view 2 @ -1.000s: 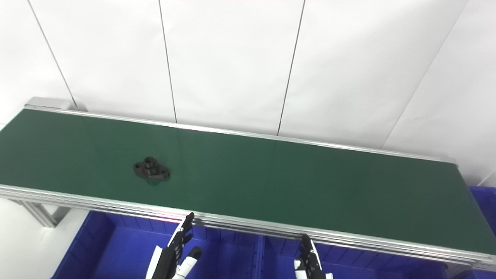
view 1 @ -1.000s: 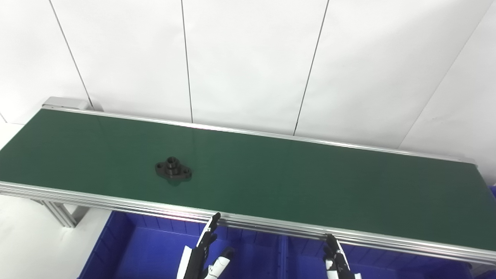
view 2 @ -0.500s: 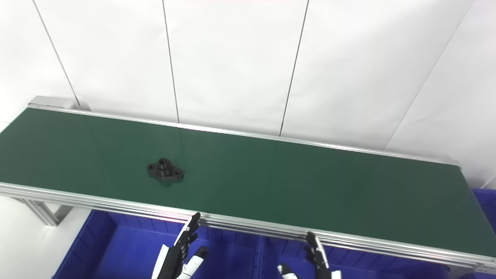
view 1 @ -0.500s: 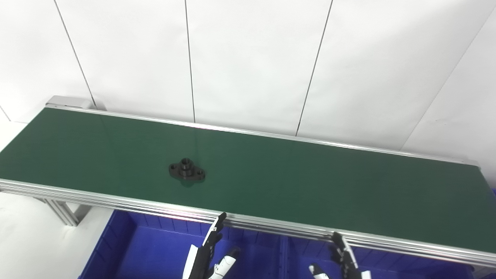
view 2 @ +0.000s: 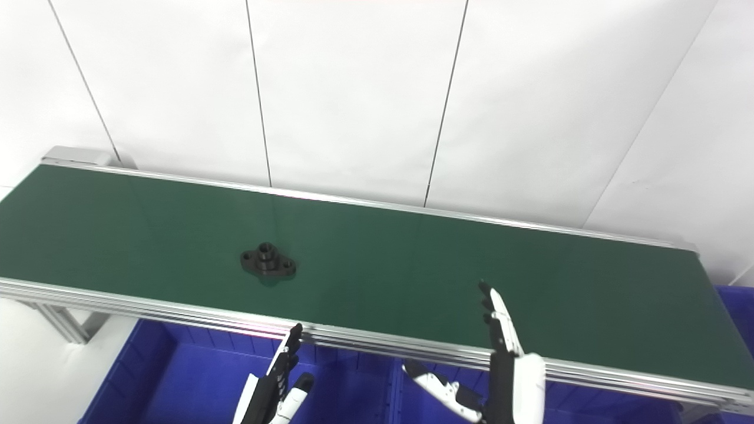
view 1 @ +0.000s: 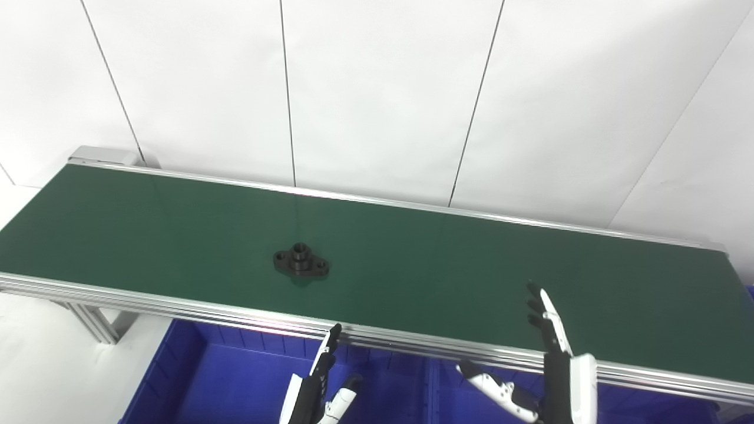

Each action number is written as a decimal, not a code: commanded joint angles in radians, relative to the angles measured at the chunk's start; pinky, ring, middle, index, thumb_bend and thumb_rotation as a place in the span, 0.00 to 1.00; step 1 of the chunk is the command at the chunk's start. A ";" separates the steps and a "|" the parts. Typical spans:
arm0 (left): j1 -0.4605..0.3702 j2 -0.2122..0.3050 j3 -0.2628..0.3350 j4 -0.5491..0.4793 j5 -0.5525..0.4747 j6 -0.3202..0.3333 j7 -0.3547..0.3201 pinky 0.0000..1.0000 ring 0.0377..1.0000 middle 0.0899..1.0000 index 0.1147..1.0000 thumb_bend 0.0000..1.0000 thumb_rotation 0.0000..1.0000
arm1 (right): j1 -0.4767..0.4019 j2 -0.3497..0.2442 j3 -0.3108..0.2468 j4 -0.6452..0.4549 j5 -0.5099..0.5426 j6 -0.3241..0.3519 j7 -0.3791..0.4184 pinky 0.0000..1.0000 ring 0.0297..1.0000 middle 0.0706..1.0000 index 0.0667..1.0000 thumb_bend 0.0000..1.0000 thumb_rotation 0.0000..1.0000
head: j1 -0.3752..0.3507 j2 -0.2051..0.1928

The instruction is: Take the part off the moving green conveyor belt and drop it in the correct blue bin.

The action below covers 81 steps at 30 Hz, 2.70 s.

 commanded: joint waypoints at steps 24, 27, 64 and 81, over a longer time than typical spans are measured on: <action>-0.022 0.018 -0.005 -0.010 -0.002 -0.042 -0.023 1.00 1.00 1.00 0.99 0.61 0.89 | -0.531 -0.112 0.173 0.133 -0.295 0.475 0.295 0.67 0.80 0.82 0.84 0.99 0.53 | 0.001 0.014; -0.018 0.018 -0.007 -0.019 0.000 -0.042 -0.023 1.00 1.00 1.00 0.99 0.60 0.90 | -0.567 -0.119 0.198 0.183 -0.302 0.489 0.303 0.63 0.78 0.81 0.83 1.00 0.52 | 0.001 0.018; 0.020 -0.019 -0.021 -0.090 0.036 -0.026 -0.022 0.97 0.98 0.98 0.97 0.62 0.87 | -0.777 -0.147 0.395 0.616 -0.276 0.588 0.303 0.48 0.58 0.69 0.78 0.99 0.49 | 0.042 0.058; 0.038 -0.020 -0.030 -0.132 0.037 0.004 -0.034 1.00 0.99 0.99 0.99 0.61 0.89 | -0.802 -0.207 0.496 0.712 -0.446 0.713 0.461 0.10 0.14 0.42 0.45 0.53 0.01 | 0.038 0.082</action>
